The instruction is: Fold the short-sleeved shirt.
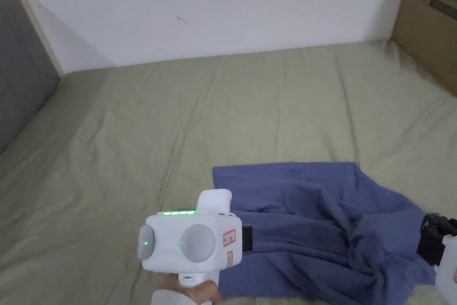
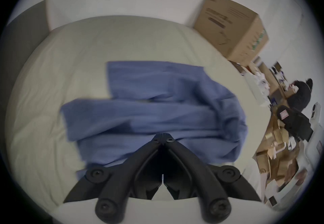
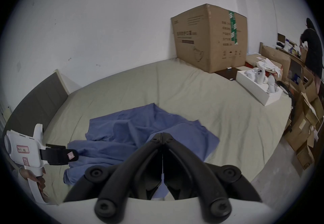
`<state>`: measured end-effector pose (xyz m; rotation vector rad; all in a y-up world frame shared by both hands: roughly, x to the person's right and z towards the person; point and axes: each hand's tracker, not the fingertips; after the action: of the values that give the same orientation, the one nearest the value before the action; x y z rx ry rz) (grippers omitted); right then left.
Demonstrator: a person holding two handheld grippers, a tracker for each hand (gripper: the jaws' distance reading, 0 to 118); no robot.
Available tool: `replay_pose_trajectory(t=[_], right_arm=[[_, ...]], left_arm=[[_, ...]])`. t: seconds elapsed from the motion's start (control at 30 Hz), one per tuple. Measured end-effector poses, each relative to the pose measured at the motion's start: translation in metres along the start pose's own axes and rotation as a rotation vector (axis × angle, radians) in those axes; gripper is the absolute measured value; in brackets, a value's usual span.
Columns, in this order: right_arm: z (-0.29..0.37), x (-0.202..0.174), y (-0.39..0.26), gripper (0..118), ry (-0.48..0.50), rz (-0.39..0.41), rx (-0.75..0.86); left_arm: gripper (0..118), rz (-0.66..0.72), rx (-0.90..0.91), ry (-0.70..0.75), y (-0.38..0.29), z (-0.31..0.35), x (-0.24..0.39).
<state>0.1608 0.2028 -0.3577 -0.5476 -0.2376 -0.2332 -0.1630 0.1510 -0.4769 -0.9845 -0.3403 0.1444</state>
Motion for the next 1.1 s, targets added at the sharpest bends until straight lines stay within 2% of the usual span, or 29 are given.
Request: replay_pose_trajectory(t=[0.13, 0.17, 0.2, 0.23, 0.27, 0.3, 0.4, 0.5, 0.57, 0.63, 0.67, 0.73, 0.77, 0.93, 1.1], right_arm=[[-0.009, -0.019, -0.005, 0, 0.026, 0.035, -0.036], [-0.01, -0.022, -0.005, 0, 0.031, 0.041, -0.04], [-0.012, -0.026, -0.006, 0, 0.032, 0.049, -0.044], [-0.014, -0.029, -0.007, 0, 0.034, 0.061, -0.047], [-0.015, -0.032, -0.008, 0, 0.033, 0.071, -0.049], [-0.016, -0.034, -0.009, 0, 0.033, 0.076, -0.052], [-0.021, -0.035, -0.012, 0, 0.042, 0.08, -0.075], [-0.026, -0.035, -0.014, 0, 0.02, 0.088, -0.103], [-0.028, -0.035, -0.017, 0, 0.007, 0.104, -0.111], [-0.034, -0.033, -0.019, 0, -0.004, 0.113, -0.125], [-0.037, -0.033, -0.019, 0, -0.009, 0.11, -0.135], [-0.04, -0.03, -0.021, 0, -0.004, 0.101, -0.147], [-0.04, -0.031, -0.021, 0, -0.001, 0.099, -0.153], [-0.038, -0.032, -0.021, 0, 0.009, 0.124, -0.156], [-0.041, -0.03, -0.019, 0, 0.015, 0.094, -0.167]], left_arm=[[0, 0.193, 0.02, 0.048, 0.008, 0.01, -0.065], [12, 0.191, 0.028, 0.062, 0.02, 0.011, -0.074], [31, 0.174, 0.032, 0.071, 0.031, 0.011, -0.084], [57, 0.159, 0.033, 0.11, 0.042, 0.008, -0.09], [90, 0.151, 0.018, 0.129, 0.053, 0.003, -0.096], [98, 0.163, 0.015, 0.125, 0.064, -0.004, -0.097], [93, 0.205, -0.007, 0.14, 0.083, -0.037, -0.115], [90, 0.209, -0.124, 0.163, 0.079, -0.079, -0.122], [74, 0.201, -0.198, 0.178, 0.067, -0.1, -0.12], [68, 0.099, -0.106, 0.245, 0.062, -0.097, -0.108], [54, 0.093, -0.103, 0.269, 0.062, -0.097, -0.105], [1, 0.177, -0.059, 0.185, 0.063, -0.092, -0.107], [1, 0.264, -0.086, 0.16, 0.064, -0.098, -0.112], [1, 0.219, -0.104, 0.145, 0.072, -0.085, -0.12], [1, 0.25, -0.048, 0.093, 0.083, -0.045, -0.115]])
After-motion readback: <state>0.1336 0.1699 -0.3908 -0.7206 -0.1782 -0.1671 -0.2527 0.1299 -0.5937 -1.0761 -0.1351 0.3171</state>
